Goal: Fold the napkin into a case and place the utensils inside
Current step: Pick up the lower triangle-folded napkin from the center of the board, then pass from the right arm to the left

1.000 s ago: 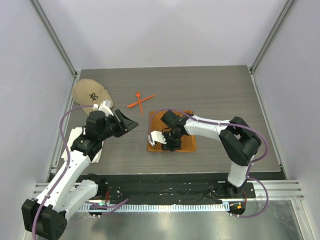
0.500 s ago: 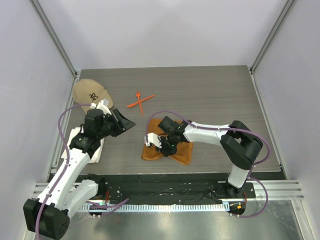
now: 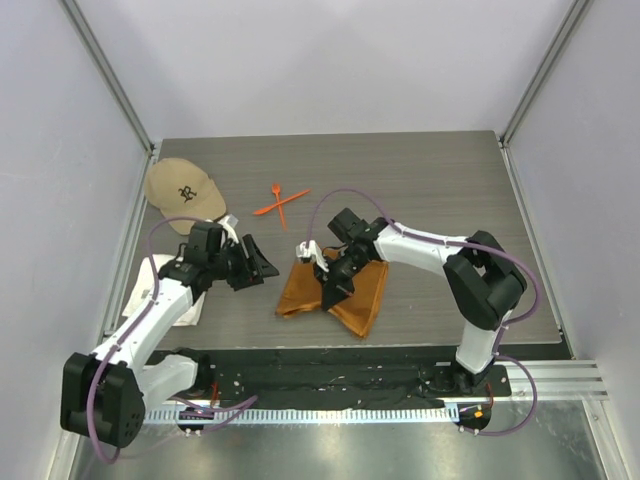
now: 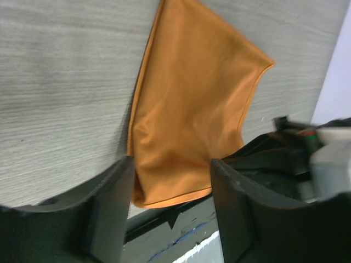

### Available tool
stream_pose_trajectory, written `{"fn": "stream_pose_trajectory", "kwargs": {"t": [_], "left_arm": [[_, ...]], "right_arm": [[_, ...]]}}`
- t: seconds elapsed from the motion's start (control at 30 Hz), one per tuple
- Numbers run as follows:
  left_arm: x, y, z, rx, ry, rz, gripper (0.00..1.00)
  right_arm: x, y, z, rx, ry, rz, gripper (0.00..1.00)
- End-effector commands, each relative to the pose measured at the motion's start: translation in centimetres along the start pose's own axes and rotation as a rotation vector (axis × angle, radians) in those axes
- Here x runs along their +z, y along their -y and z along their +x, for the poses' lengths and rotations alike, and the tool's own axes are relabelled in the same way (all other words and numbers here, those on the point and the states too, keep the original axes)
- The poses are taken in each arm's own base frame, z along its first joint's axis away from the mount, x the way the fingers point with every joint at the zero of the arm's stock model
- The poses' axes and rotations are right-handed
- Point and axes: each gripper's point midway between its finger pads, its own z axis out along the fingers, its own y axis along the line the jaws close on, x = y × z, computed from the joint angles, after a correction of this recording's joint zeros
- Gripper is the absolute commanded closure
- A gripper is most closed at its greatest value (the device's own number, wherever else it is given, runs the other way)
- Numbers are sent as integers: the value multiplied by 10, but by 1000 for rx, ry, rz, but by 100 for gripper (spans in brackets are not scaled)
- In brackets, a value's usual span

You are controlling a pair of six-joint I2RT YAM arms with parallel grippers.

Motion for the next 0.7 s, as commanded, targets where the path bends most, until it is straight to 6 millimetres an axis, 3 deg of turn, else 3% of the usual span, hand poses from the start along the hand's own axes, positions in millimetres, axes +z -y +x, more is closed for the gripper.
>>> {"fn": "stream_pose_trajectory", "kwargs": {"t": [0.0,0.13,0.3,0.33,0.37,0.4,0.47,0.67], "left_arm": [[0,1,8,27,-46,28,45],[-9,22,-6,46,79,131,45],[-5,32,-12,90,190,165,39],[-1,38,-4,118,181,174,39],[3,38,-10,143,237,145,39],[7,50,4,227,224,166,41],[9,56,0,298,318,135,46],[5,78,23,526,337,190,43]], "right_arm": [[-16,-10,-21,34,149,-141,98],[-26,-3,-19,81,201,-163,99],[-32,8,-15,130,233,-166,99],[-35,13,-12,151,239,-160,99],[-36,15,-13,161,248,-162,99],[-38,17,-13,168,254,-160,99],[-41,18,-14,182,276,-172,98],[-43,22,-11,214,279,-170,99]]}}
